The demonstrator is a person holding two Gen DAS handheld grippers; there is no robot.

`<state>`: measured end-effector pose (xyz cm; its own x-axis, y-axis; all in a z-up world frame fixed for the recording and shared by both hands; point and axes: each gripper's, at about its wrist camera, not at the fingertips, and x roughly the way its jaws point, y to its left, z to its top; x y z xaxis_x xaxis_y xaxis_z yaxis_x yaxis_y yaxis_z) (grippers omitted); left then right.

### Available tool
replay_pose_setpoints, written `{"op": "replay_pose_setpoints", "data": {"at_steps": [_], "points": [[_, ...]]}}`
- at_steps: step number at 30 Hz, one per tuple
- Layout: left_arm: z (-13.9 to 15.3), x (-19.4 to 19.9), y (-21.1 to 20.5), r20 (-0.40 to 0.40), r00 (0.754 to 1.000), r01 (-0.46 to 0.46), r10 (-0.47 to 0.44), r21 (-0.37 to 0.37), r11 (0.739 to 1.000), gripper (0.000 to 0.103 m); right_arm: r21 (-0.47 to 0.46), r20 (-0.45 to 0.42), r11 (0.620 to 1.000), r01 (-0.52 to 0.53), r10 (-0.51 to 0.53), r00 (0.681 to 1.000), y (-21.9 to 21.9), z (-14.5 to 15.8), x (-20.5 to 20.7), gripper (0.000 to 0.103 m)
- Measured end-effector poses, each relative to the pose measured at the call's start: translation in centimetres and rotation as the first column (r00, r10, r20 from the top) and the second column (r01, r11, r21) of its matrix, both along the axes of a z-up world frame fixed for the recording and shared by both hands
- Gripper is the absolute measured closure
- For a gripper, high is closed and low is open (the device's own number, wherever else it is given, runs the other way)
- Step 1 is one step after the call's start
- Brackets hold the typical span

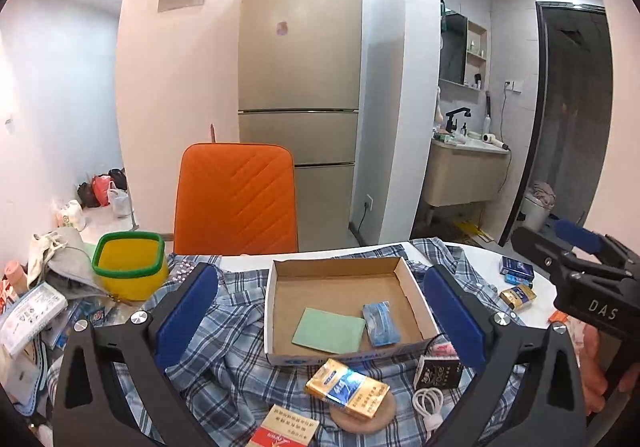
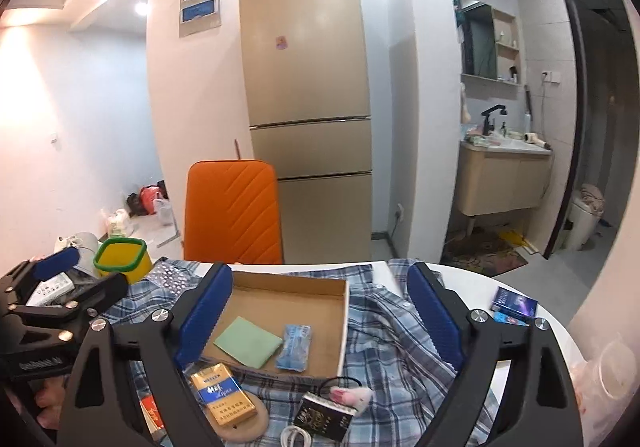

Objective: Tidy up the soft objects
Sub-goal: 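Withdraw both tools from the box back over the bed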

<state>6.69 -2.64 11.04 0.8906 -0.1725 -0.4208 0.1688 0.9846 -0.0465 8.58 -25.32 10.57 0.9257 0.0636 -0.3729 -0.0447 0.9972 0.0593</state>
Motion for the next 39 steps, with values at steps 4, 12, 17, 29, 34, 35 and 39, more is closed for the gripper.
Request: {"op": "replay_pose_setpoints", "data": {"at_steps": [4,12,17,29,34,35,39], "points": [[-1.1,-1.9,0.0,0.015,1.000,0.004,-0.004,0.020,1.000,0.000,0.002,-0.011,1.000,-0.002,0.002,1.000,-0.2,-1.3,-1.5,0.012],[-5.6,-4.1,0.3,-0.054,0.999,0.007,-0.004,0.061,0.998,0.000,-0.021,-0.053,0.999,-0.042,0.041,0.998,0.9,-5.3,-3.8,0.012],[-8.2,-4.3,1.1,-0.126,0.992,0.007,0.000,0.055,0.998,0.001,-0.060,-0.092,0.997,-0.046,0.041,0.995,2.3,-7.7,-4.5,0.012],[-12.1,-4.7,2.7,-0.219,0.976,0.022,-0.019,0.012,1.000,0.001,-0.026,-0.202,0.999,-0.044,0.038,0.979,3.1,-11.6,-4.5,0.012],[-13.2,-4.5,2.5,-0.242,0.970,0.030,-0.027,0.009,0.999,0.001,-0.048,-0.264,0.998,-0.031,0.017,0.964,3.5,-12.8,-3.8,0.012],[-13.5,-4.4,2.4,-0.249,0.968,0.034,-0.029,0.017,0.999,0.001,-0.045,-0.279,0.999,-0.029,0.016,0.960,3.5,-13.0,-3.7,0.012],[-14.4,-3.8,2.3,-0.288,0.957,0.039,-0.035,0.010,0.999,0.001,-0.022,-0.345,0.999,-0.034,0.024,0.938,3.5,-14.0,-2.8,0.012]]}}
